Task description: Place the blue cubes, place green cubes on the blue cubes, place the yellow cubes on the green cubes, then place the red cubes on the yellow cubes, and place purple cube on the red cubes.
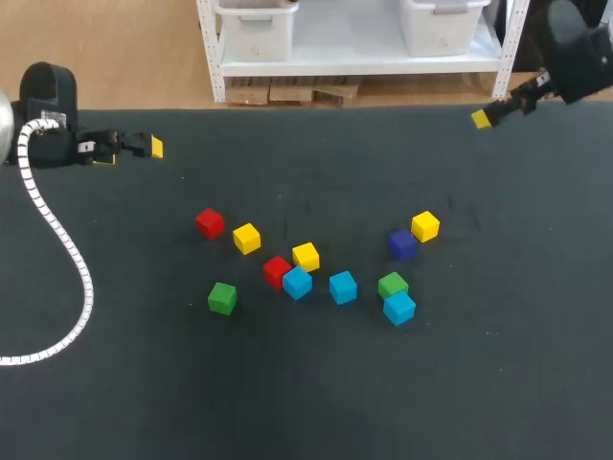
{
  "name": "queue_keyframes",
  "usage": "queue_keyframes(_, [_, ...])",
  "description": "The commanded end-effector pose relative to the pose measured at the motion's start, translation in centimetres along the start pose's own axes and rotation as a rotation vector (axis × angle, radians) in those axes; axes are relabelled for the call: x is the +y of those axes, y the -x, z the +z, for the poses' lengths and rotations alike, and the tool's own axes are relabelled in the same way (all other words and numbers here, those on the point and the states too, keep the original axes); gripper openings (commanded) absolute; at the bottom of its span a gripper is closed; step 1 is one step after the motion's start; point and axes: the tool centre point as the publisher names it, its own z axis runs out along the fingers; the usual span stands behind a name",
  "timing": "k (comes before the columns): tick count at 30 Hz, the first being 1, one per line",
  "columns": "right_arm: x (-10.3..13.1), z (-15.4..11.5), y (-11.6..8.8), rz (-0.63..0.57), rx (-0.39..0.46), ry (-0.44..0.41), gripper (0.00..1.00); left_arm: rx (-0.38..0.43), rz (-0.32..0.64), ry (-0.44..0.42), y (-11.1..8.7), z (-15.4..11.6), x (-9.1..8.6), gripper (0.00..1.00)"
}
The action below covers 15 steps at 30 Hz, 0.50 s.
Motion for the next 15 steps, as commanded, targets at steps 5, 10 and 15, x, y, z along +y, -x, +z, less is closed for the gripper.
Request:
queue_keyframes(5, [-1.4,0.7,0.9,-0.368,0.093,0.466,1.00,0.000,0.000,0.000,0.0,0.0,0.0,1.00])
queue_keyframes(10, [-1.2,1.1,0.1,-0.537,0.171,0.545,1.00,0.000,0.000,0.000,0.0,0.0,0.0,1.00])
queue_keyframes(15, [-0.8,1.5,-1.3,-0.728,0.254,0.572,1.00,0.000,0.000,0.000,0.0,0.0,0.0,1.00])
